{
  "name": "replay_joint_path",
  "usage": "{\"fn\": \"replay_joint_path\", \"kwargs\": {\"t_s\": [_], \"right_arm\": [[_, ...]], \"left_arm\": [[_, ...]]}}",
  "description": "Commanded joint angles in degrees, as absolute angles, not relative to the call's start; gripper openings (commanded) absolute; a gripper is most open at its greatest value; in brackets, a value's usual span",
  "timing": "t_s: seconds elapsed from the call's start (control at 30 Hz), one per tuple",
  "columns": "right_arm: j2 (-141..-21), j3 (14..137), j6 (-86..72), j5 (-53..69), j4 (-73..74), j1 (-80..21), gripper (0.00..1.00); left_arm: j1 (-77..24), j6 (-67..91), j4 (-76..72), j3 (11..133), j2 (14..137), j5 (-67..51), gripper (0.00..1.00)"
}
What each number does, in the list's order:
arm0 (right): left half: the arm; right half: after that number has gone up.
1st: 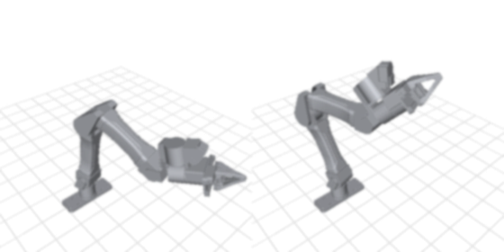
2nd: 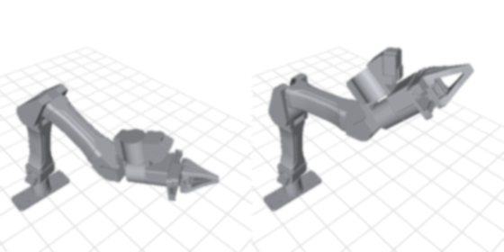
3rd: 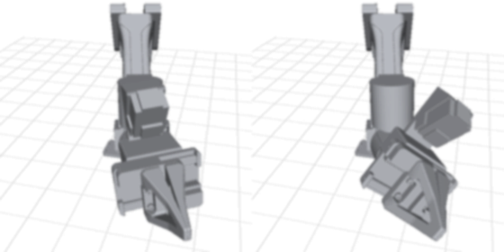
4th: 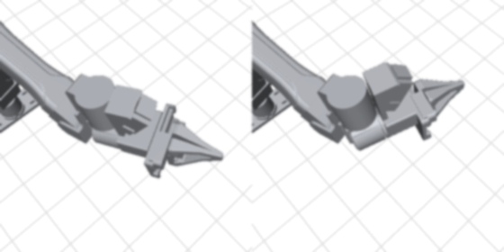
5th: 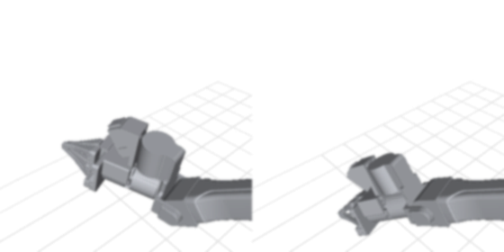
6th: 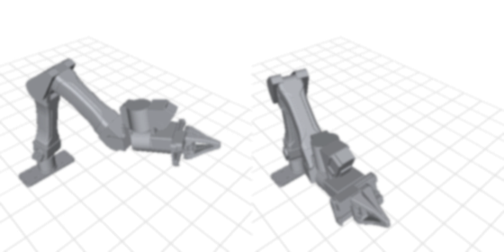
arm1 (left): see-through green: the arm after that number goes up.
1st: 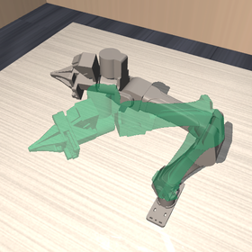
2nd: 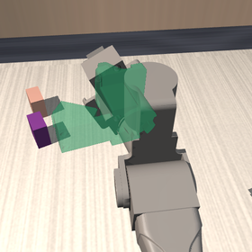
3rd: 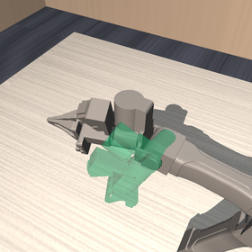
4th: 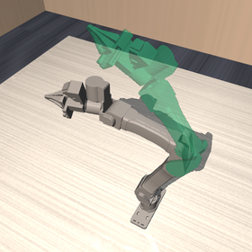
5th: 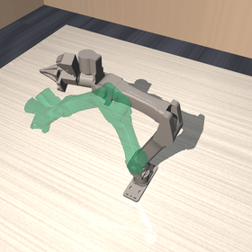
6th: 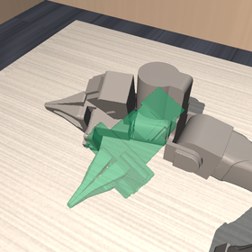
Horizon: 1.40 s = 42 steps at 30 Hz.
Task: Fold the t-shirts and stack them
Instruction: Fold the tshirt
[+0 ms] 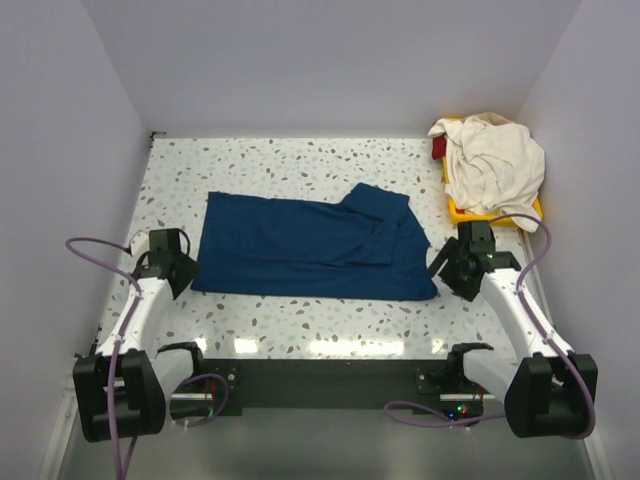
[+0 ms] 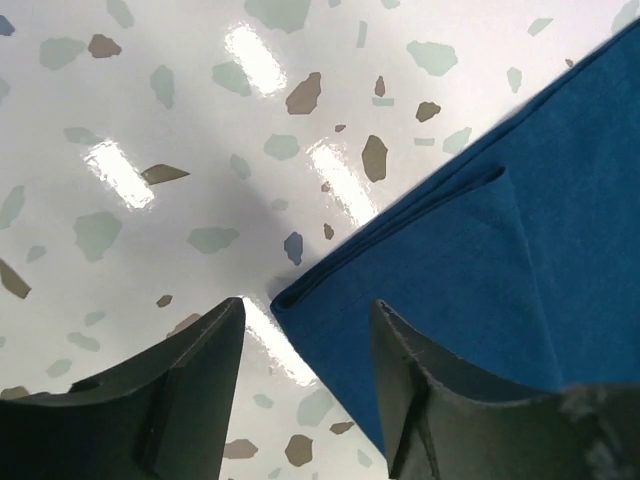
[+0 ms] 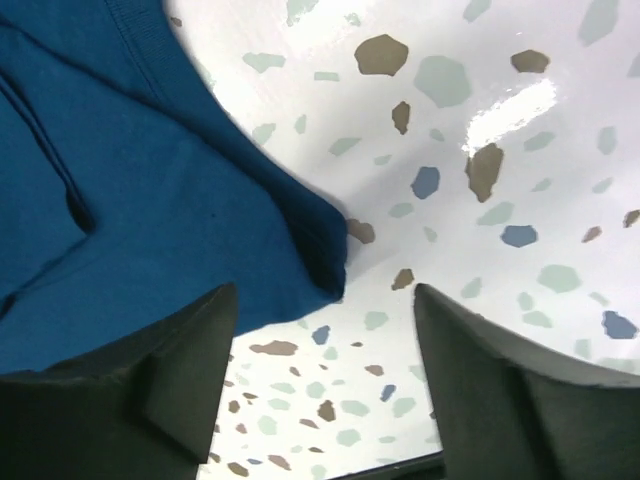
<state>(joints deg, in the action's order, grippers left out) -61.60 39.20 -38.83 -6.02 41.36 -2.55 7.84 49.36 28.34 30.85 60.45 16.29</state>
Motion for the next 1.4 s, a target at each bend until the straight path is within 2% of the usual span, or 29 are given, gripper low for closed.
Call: {"fn": "replay_joint_path", "kwargs": {"t_s": [0.0,0.03,0.3,0.4,0.43,0.53,0.7,0.87,1.1,1.37], "right_arm": [[-59.3,41.3,-39.9,-10.8,44.6,-2.2,0.77],[-59.3,41.9,-39.6,-10.6,44.6,-2.2,0.99],[-60.5,41.9,-34.1,1.5,30.0,-2.8,0.99],[-65.5,43.5,-35.5,0.2,27.4,-7.1,0.88],[-66.8,43.8,-36.6,-1.0,25.6,-9.8,0.77],[-71.1,44.0,-39.5,-2.5,21.5,-15.4,0.56],[-78.0,44.4,-43.7,-5.6,17.1,-21.5,0.54],[-83.4,45.4,-45.4,-6.6,14.3,-22.8,0.47],[-85.5,44.9,-46.3,-7.3,12.5,-23.2,0.38],[-85.0,45.2,-46.8,-7.9,12.2,-23.6,0.37]], "left_arm": [[8.0,48.0,30.9,34.5,57.7,19.8,0.59],[8.1,47.2,31.2,35.3,57.3,19.9,0.67],[7.6,40.7,25.2,40.6,56.8,10.3,0.68],[4.6,39.6,22.3,41.8,59.4,8.3,0.68],[3.4,39.0,22.2,42.5,60.3,8.1,0.68],[-2.2,38.0,20.9,45.2,63.6,9.1,0.68],[-4.2,36.1,19.1,47.4,67.4,5.7,0.67],[-4.2,34.2,17.8,47.7,69.1,3.5,0.67],[-4.2,34.1,16.6,47.8,70.2,0.8,0.66],[-4.2,33.7,16.7,47.5,70.7,0.6,0.66]]}}
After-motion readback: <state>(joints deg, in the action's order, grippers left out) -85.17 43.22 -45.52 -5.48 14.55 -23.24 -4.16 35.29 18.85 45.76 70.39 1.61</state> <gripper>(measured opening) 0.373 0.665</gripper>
